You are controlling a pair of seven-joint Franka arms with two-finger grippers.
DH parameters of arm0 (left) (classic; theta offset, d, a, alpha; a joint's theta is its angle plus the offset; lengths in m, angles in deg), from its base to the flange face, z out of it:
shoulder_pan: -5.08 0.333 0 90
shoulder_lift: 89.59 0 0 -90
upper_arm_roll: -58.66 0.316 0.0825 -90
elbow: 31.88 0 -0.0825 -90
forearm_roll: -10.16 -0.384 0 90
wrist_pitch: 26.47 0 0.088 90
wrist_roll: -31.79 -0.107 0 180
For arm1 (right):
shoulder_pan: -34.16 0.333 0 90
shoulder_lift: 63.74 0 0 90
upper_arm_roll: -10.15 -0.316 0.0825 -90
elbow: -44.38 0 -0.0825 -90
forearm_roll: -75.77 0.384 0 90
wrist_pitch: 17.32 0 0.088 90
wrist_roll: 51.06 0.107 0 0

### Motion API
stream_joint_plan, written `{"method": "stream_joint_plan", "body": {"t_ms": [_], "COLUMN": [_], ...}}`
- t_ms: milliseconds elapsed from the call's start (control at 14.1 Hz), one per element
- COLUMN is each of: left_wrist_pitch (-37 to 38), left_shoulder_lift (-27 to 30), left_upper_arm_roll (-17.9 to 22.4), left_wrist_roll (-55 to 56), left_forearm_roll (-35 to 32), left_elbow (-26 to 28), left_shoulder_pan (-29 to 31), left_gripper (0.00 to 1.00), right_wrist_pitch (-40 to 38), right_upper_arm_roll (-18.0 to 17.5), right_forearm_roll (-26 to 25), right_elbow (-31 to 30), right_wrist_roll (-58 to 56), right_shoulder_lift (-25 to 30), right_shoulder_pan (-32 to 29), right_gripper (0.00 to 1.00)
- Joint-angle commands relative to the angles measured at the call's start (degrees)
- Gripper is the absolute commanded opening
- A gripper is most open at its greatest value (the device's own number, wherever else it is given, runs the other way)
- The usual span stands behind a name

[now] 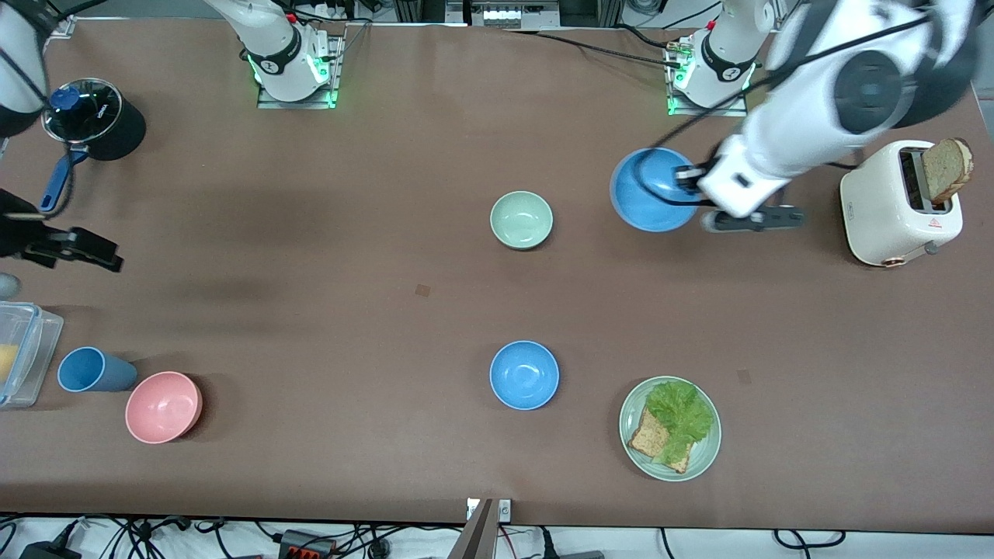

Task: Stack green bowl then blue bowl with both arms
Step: 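Carry the blue bowl with the left gripper over the green bowl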

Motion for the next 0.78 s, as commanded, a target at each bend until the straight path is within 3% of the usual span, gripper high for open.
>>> {"method": "stream_joint_plan", "body": {"t_ms": [0,142,355,711], "left_wrist_pitch": [-6.1,-9.9,-18.0,-20.8], "left_shoulder_lift": [-2.9,-6.0,-11.0,-19.5], "left_upper_arm_roll": [-5.3,-7.9,-8.1,-8.0], "left_wrist_roll": [8.1,10.5,13.2,13.7], "left_forearm_roll": [1.0,0.9,-0.5,-13.1], "left_elbow": [1.8,1.9,1.9,0.8], "left_shoulder_pan": [0.9,0.5,-5.1,-8.6], "left_gripper": [0.00,0.00,0.00,0.00], "right_wrist_pitch": [-1.6,-1.7,-3.2,0.7], "right_upper_arm_roll": [-0.7,-1.5,-1.8,-1.8], "right_forearm_roll": [0.2,0.4,0.3,0.1], "right_elbow": [-1.4,-1.4,-2.1,-11.6], "right_wrist_roll": [-0.4,-0.5,-0.2,0.2], "right_shoulder_lift": [3.0,3.7,5.2,11.4], "right_shoulder_pan": [-0.1,-1.3,-0.9,-0.6], "right_gripper": [1.00,1.00,1.00,1.00]}}
